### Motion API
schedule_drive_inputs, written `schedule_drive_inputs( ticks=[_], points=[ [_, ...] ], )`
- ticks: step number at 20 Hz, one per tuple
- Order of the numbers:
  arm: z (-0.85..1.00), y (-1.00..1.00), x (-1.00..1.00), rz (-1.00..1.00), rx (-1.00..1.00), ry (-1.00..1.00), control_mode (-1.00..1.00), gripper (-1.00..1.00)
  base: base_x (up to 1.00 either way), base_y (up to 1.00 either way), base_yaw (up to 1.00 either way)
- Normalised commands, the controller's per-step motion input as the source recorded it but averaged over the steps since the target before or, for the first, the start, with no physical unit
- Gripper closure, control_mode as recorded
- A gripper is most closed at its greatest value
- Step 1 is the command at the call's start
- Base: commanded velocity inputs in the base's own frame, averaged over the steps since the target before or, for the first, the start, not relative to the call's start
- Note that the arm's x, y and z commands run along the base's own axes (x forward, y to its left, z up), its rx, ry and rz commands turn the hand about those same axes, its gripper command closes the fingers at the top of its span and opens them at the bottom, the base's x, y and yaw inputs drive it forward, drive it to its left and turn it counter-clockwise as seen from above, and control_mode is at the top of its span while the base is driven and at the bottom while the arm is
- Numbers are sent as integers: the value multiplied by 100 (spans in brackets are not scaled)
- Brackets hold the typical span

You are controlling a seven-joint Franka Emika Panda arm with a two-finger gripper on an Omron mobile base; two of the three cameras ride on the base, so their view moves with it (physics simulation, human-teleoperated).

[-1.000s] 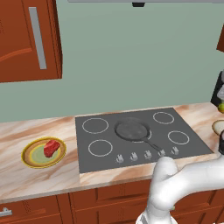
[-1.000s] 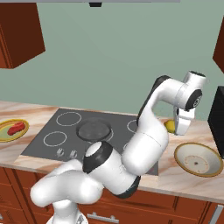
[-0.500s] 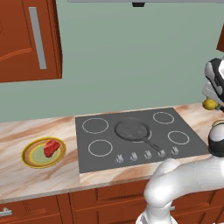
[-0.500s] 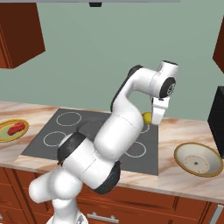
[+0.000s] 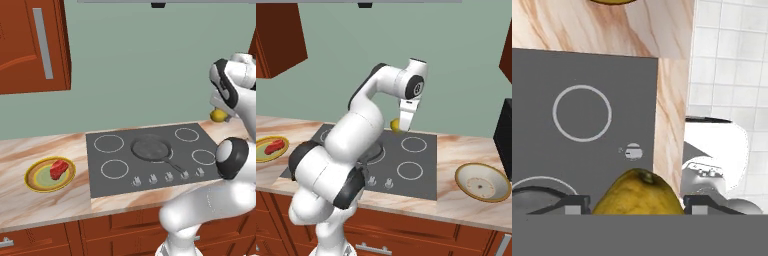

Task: Place the steak on the plate and place the lemon on the same plate.

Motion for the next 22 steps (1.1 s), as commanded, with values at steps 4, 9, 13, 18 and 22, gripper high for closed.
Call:
schedule_drive_inputs(
  ticks=[4,9,13,18,22],
  points=[
    [12,93,-14,9,-1,0,-100,100,0,0,0],
    [2,90,-23,10,0,-1,-100,100,0,0,0],
    [0,91,-22,9,-1,-4,-100,100,0,0,0],
    [-5,92,-15,7,-3,-10,-100,100,0,0,0],
    [-6,90,-18,8,-2,-12,-100,100,0,0,0]
  ],
)
